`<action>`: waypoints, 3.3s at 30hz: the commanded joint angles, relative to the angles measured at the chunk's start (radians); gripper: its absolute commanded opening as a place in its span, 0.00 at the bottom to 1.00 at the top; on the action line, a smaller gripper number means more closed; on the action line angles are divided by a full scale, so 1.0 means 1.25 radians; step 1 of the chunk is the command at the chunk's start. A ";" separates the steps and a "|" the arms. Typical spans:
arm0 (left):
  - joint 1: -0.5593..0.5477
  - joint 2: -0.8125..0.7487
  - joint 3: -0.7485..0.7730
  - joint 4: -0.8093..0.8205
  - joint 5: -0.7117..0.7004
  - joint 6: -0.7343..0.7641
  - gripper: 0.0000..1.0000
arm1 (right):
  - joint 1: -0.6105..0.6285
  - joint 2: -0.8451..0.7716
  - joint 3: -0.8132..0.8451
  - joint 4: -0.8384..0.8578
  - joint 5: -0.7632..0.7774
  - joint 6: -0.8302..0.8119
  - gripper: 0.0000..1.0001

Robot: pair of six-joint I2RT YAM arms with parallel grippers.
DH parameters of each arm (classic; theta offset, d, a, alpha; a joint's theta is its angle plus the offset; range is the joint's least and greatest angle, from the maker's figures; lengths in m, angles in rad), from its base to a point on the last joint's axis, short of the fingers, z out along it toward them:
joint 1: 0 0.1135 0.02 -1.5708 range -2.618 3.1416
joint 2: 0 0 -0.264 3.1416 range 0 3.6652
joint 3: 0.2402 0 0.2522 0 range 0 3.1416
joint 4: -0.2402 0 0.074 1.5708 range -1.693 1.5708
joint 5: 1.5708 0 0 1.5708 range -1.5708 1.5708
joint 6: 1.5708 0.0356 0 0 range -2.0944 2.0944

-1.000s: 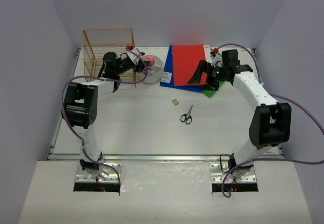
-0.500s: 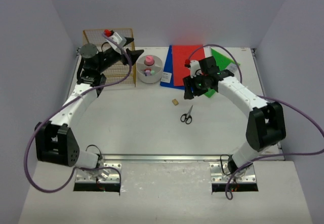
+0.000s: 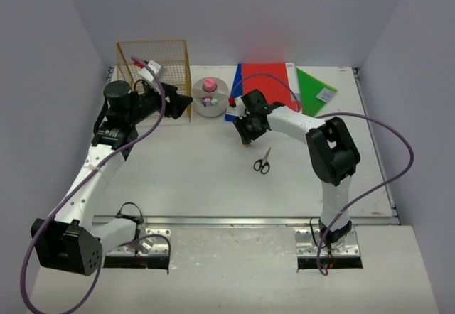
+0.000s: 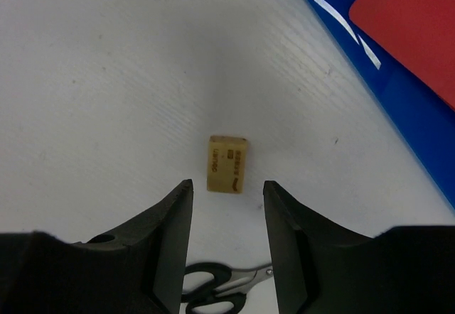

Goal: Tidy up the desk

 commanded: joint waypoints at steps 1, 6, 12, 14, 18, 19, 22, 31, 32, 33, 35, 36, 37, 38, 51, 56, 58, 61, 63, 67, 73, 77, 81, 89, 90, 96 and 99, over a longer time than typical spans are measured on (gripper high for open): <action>0.008 -0.044 -0.021 -0.036 -0.026 -0.022 0.62 | 0.020 0.030 0.073 0.054 0.065 0.004 0.46; 0.008 -0.058 -0.031 -0.044 -0.033 -0.022 0.63 | 0.022 0.060 0.090 0.053 0.077 0.000 0.46; 0.008 -0.062 -0.047 -0.032 -0.030 -0.042 0.64 | 0.024 0.067 0.073 0.048 0.091 -0.021 0.47; 0.008 -0.062 -0.051 -0.027 -0.028 -0.052 0.64 | 0.024 0.066 0.066 0.043 0.090 -0.024 0.48; 0.008 -0.062 -0.055 -0.020 -0.028 -0.052 0.64 | 0.024 0.063 0.038 0.035 0.079 -0.013 0.49; 0.008 -0.062 -0.057 -0.019 -0.028 -0.051 0.64 | 0.024 0.064 0.031 0.032 0.075 -0.009 0.49; 0.008 -0.065 -0.063 -0.016 -0.030 -0.053 0.64 | 0.024 0.067 0.022 0.022 0.063 -0.003 0.49; 0.008 -0.073 -0.079 -0.018 -0.028 -0.053 0.64 | 0.016 0.068 0.055 -0.013 -0.004 -0.041 0.09; 0.008 -0.074 -0.078 -0.024 -0.028 -0.049 0.64 | 0.007 0.057 0.068 -0.014 -0.021 -0.062 0.05; 0.008 -0.076 -0.079 -0.029 -0.030 -0.045 0.64 | -0.003 0.048 0.087 -0.017 -0.036 -0.072 0.02; 0.008 -0.084 -0.082 -0.035 -0.034 -0.035 0.64 | -0.021 0.035 0.133 -0.029 -0.063 -0.075 0.00; 0.008 -0.087 -0.089 -0.034 -0.036 -0.034 0.64 | -0.034 0.030 0.161 -0.027 -0.108 -0.071 0.00; 0.008 -0.090 -0.093 -0.031 -0.036 -0.034 0.64 | -0.054 0.027 0.206 -0.014 -0.128 -0.046 0.00; 0.008 -0.092 -0.096 -0.027 -0.036 -0.034 0.64 | -0.075 0.026 0.251 0.000 -0.147 -0.019 0.00; 0.008 -0.111 -0.136 0.036 -0.028 -0.060 0.64 | -0.154 0.193 0.503 0.380 -0.286 0.275 0.00; 0.008 -0.111 -0.130 0.053 -0.038 -0.050 0.64 | -0.153 0.237 0.525 0.424 -0.316 0.314 0.04; 0.008 -0.107 -0.127 0.060 -0.038 -0.053 0.65 | -0.152 0.250 0.531 0.406 -0.323 0.313 0.04; 0.008 -0.099 -0.127 0.071 -0.037 -0.063 0.67 | -0.152 0.254 0.508 0.391 -0.332 0.303 0.03; 0.008 -0.092 -0.127 0.075 -0.037 -0.070 0.72 | -0.152 0.255 0.489 0.384 -0.343 0.304 0.03; 0.008 -0.079 -0.120 0.073 -0.035 -0.076 0.80 | -0.148 0.265 0.465 0.367 -0.350 0.298 0.03; 0.008 -0.074 -0.115 0.066 -0.039 -0.075 1.00 | -0.141 0.285 0.467 0.359 -0.350 0.287 0.05; 0.009 -0.074 -0.115 0.064 -0.046 -0.073 1.00 | -0.137 0.297 0.481 0.358 -0.346 0.281 0.07; 0.008 -0.075 -0.117 0.065 -0.046 -0.074 1.00 | -0.133 0.303 0.488 0.359 -0.339 0.275 0.11; 0.008 -0.079 -0.128 0.072 -0.046 -0.077 1.00 | -0.119 0.318 0.513 0.359 -0.323 0.267 0.48; 0.008 -0.079 -0.128 0.071 -0.046 -0.077 1.00 | -0.119 0.319 0.516 0.358 -0.324 0.271 0.55; 0.008 -0.080 -0.126 0.070 -0.047 -0.080 1.00 | -0.119 0.288 0.528 0.363 -0.336 0.297 0.63; 0.008 -0.081 -0.122 0.069 -0.049 -0.083 1.00 | -0.119 0.219 0.535 0.336 -0.344 0.270 0.61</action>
